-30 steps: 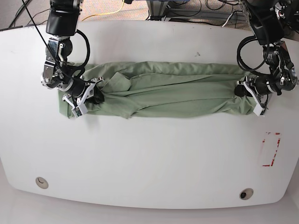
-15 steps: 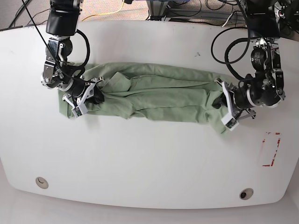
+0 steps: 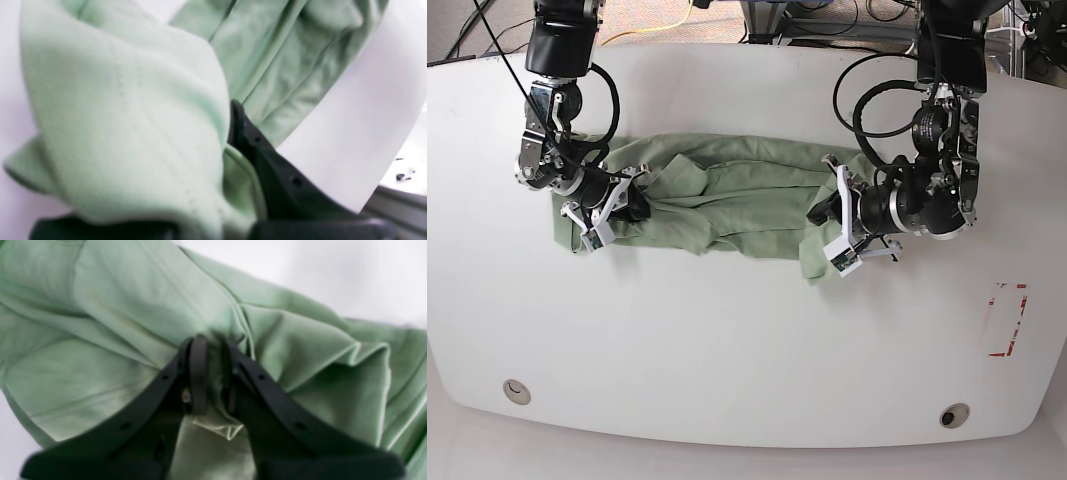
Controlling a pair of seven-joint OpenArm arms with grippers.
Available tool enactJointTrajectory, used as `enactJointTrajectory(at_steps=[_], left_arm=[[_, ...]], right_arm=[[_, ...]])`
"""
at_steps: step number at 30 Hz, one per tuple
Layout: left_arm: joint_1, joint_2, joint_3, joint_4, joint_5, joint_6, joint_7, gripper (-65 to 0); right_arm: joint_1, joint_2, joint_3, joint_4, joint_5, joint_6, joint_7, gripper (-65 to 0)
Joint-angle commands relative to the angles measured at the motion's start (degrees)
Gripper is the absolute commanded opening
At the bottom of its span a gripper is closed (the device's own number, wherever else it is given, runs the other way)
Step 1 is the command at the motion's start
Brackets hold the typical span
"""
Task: Layout the t-shirt on the table in an organized manner, then fold the t-shirt properly
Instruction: 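Slide the left gripper toward the right gripper, gathering the strip's end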
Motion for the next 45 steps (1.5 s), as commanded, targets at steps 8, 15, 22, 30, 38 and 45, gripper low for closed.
enactJointTrajectory(at_steps=[8, 15, 22, 30, 38, 45], left_arm=[[-1.15, 4.38, 0.11, 0.82, -0.86, -0.08, -1.29, -65.0], [-1.15, 5.26, 0.11, 0.82, -0.86, -0.08, -1.29, -65.0], [-1.15, 5.26, 0.02, 0.82, -0.86, -0.08, -1.29, -61.2], [-0.8, 5.97, 0.02, 0.82, -1.04, -0.08, -1.38, -39.0], [-0.8, 9.04, 0.28, 0.91, -1.13, -0.08, -1.38, -27.2], [-0.98, 11.59, 4.59, 0.91, -1.21, -0.08, -1.38, -13.9]], right_arm=[[-0.19, 0.59, 0.09, -0.03, -4.07, -0.97, -4.0, -56.8], [-0.19, 0.59, 0.09, -0.03, -4.07, -0.97, -4.0, -56.8], [-0.1, 0.59, 0.0, -0.03, -4.07, -0.97, -4.0, -56.8], [-0.1, 0.59, -0.09, -0.03, -4.07, -0.97, -4.0, -56.8], [-0.02, 0.59, -0.09, -0.03, -4.07, -0.97, -4.0, -56.8], [-0.02, 0.59, -0.09, -0.03, -4.07, -0.97, -4.0, -56.9]])
